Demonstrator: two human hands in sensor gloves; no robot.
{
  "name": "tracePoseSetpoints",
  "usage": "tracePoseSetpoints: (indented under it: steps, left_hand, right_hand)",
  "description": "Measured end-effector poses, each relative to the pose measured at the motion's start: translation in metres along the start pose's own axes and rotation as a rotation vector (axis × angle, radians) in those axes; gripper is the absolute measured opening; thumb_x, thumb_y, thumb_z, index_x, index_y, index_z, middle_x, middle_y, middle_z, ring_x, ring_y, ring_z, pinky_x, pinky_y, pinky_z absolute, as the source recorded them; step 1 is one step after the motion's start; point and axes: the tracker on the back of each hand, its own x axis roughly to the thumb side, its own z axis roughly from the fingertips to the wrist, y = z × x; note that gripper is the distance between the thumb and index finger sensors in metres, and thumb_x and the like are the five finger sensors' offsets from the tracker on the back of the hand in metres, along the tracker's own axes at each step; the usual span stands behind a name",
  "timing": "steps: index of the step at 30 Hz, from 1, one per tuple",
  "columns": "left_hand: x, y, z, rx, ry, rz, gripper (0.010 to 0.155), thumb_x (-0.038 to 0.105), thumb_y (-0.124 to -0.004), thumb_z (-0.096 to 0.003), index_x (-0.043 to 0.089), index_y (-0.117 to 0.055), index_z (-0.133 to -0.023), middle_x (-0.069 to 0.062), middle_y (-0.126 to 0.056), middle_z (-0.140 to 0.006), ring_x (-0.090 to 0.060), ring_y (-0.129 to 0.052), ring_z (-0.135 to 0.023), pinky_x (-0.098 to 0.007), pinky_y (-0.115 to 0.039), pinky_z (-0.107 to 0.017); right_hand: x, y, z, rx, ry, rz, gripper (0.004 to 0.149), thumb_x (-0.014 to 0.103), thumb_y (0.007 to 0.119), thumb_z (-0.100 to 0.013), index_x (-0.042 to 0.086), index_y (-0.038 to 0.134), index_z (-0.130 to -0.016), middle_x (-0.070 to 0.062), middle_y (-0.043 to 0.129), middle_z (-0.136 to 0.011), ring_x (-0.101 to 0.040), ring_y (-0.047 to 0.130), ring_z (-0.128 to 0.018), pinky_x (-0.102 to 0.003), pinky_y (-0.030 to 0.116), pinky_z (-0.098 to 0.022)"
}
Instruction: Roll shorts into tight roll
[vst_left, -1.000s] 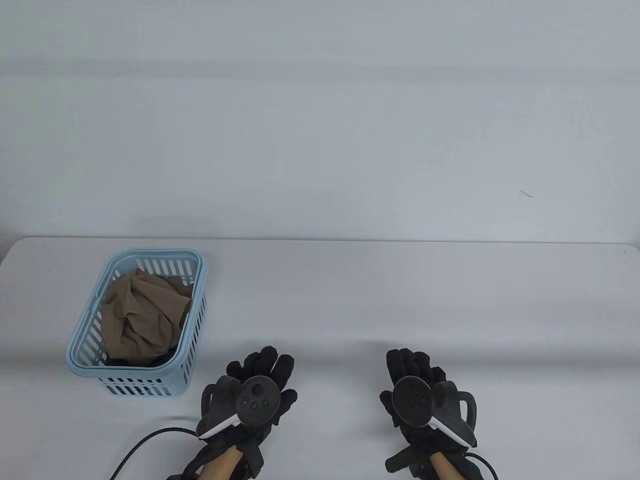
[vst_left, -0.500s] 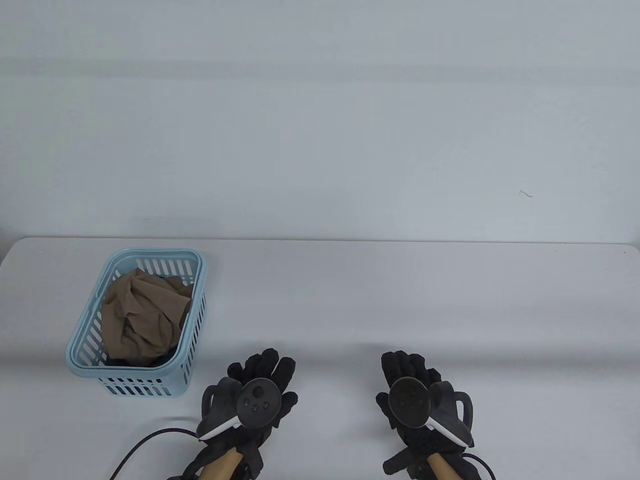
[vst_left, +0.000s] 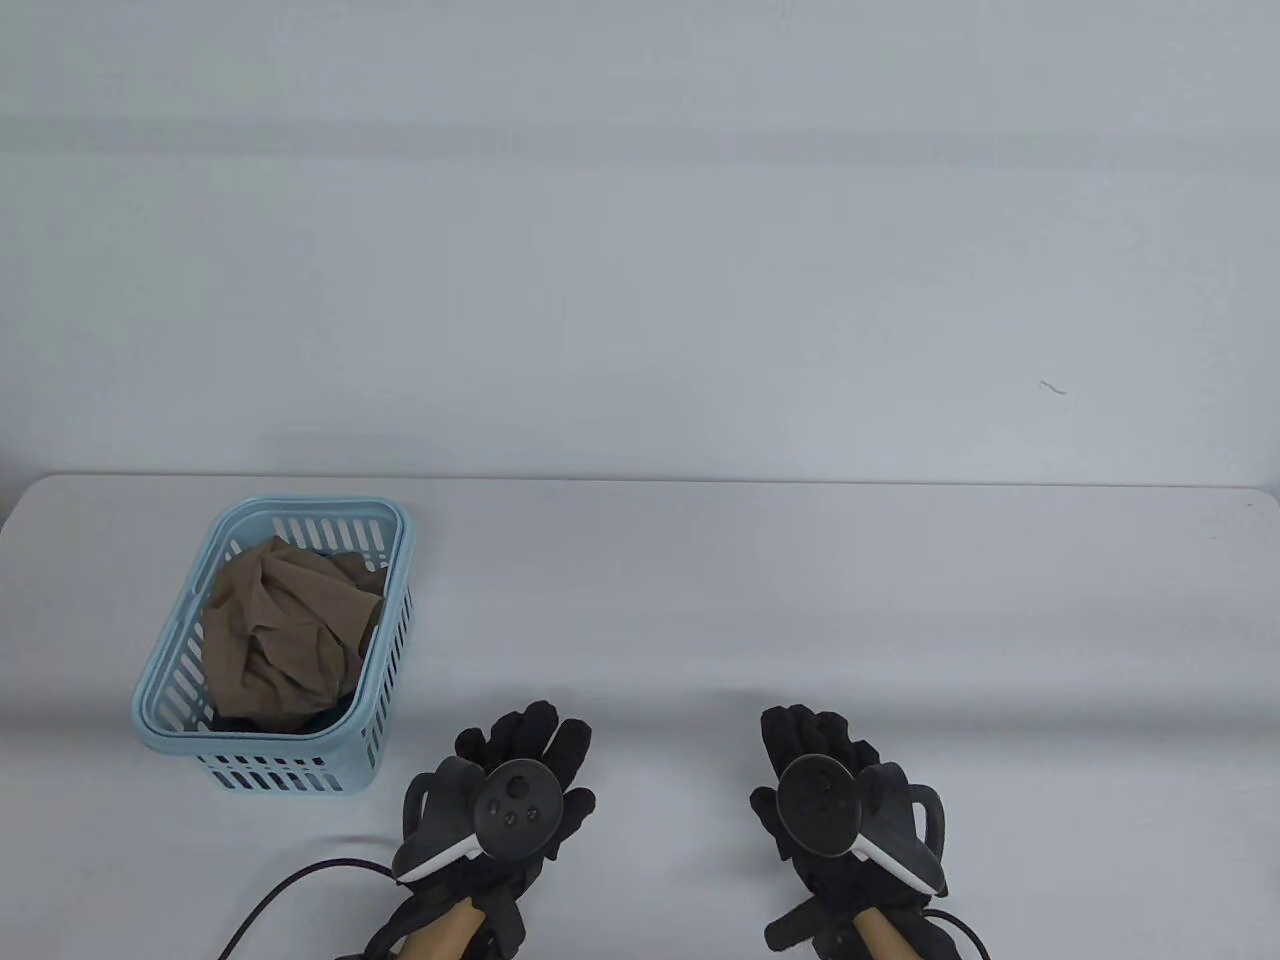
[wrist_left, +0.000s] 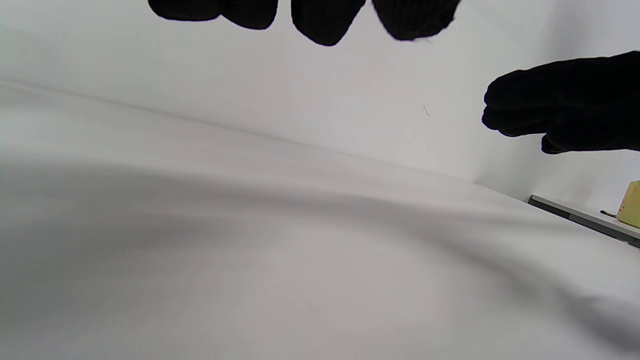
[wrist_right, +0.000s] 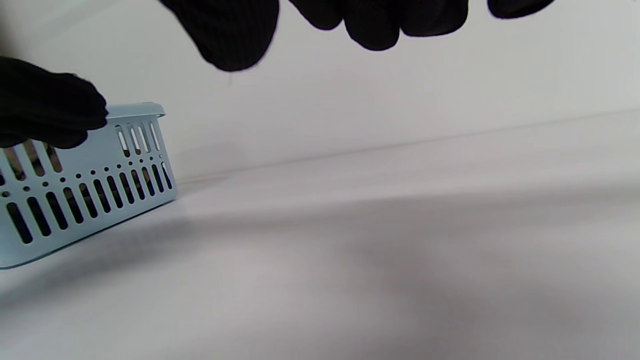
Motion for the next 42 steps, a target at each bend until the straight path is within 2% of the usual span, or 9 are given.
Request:
tracePoseSetpoints:
  steps: [5,10,15,20,27,33,35,38,42]
  left_hand:
    - [-0.001,0.017,0.0,0.023,-0.005,0.007,0.066,0.04,-0.06,-0.0593,0.006,-0.044,-0.114,-0.035,-0.037,-0.117,-0.064,-0.044,-0.103,-0.08,-0.032,-0.064]
    - [-0.022,0.064,-0.001,0.101,0.04,-0.001,0.069,0.04,-0.062,-0.0588,0.006,-0.041,-0.115,-0.035,-0.035,-0.118,-0.064,-0.043,-0.104,-0.08,-0.032,-0.064]
    - [-0.067,0.12,-0.006,0.118,0.197,-0.044,0.072,0.041,-0.063,-0.0586,0.006,-0.037,-0.116,-0.035,-0.032,-0.118,-0.065,-0.042,-0.104,-0.081,-0.032,-0.065]
    - [-0.117,0.152,-0.017,0.07,0.397,-0.04,0.076,0.042,-0.063,-0.0585,0.006,-0.031,-0.117,-0.036,-0.025,-0.118,-0.067,-0.038,-0.104,-0.082,-0.031,-0.065]
    - [-0.177,0.152,-0.039,-0.098,0.714,-0.064,0.085,0.047,-0.062,-0.0578,0.004,-0.017,-0.116,-0.039,-0.012,-0.115,-0.07,-0.036,-0.102,-0.083,-0.032,-0.064]
    - [-0.205,0.135,-0.053,-0.284,0.888,-0.094,0.093,0.052,-0.061,-0.0567,0.001,-0.008,-0.113,-0.041,-0.009,-0.113,-0.071,-0.041,-0.101,-0.082,-0.034,-0.065]
    - [-0.211,0.13,-0.054,-0.321,0.92,-0.118,0.094,0.052,-0.062,-0.0565,-0.001,-0.007,-0.112,-0.041,-0.019,-0.114,-0.062,-0.054,-0.102,-0.081,-0.037,-0.066]
    - [-0.218,0.126,-0.052,-0.37,0.948,-0.119,0.091,0.048,-0.064,-0.0568,-0.004,-0.013,-0.112,-0.029,-0.054,-0.107,-0.04,-0.081,-0.089,-0.077,-0.044,-0.068]
    - [-0.221,0.127,-0.049,-0.365,0.916,-0.081,0.059,0.038,-0.068,-0.0576,0.008,-0.057,-0.107,-0.011,-0.084,-0.081,-0.021,-0.096,-0.062,-0.068,-0.057,-0.069]
  right_hand:
    - [0.001,0.0,0.001,0.01,-0.005,-0.013,0.072,0.035,0.067,-0.054,0.007,0.031,-0.111,-0.022,0.038,-0.115,-0.049,0.04,-0.106,-0.07,0.039,-0.071]
    - [0.002,0.001,0.002,0.02,-0.009,-0.014,0.072,0.035,0.067,-0.054,0.007,0.031,-0.111,-0.022,0.038,-0.115,-0.049,0.041,-0.106,-0.07,0.04,-0.071]
    - [-0.002,0.0,0.003,0.026,0.0,-0.028,0.072,0.035,0.067,-0.054,0.007,0.032,-0.111,-0.022,0.038,-0.115,-0.049,0.041,-0.106,-0.07,0.04,-0.071]
    - [-0.004,0.0,0.004,0.031,0.009,-0.034,0.072,0.035,0.067,-0.054,0.007,0.032,-0.11,-0.022,0.038,-0.115,-0.05,0.042,-0.106,-0.07,0.041,-0.071]
    - [-0.008,0.0,0.005,0.045,0.025,-0.039,0.072,0.035,0.066,-0.054,0.007,0.032,-0.111,-0.022,0.038,-0.115,-0.05,0.042,-0.105,-0.07,0.041,-0.071]
    - [-0.012,-0.002,0.005,0.057,0.038,-0.048,0.072,0.035,0.066,-0.054,0.007,0.032,-0.11,-0.022,0.039,-0.115,-0.05,0.043,-0.105,-0.069,0.042,-0.071]
    - [-0.013,-0.002,0.005,0.06,0.04,-0.051,0.072,0.035,0.066,-0.054,0.007,0.032,-0.11,-0.022,0.039,-0.115,-0.05,0.044,-0.105,-0.069,0.042,-0.071]
    - [-0.013,-0.001,0.005,0.076,0.041,-0.058,0.071,0.035,0.066,-0.054,0.007,0.033,-0.11,-0.022,0.039,-0.114,-0.05,0.045,-0.105,-0.069,0.043,-0.07]
    - [-0.013,0.002,0.004,0.094,0.043,-0.052,0.071,0.035,0.066,-0.054,0.007,0.033,-0.11,-0.023,0.04,-0.114,-0.05,0.046,-0.104,-0.069,0.044,-0.07]
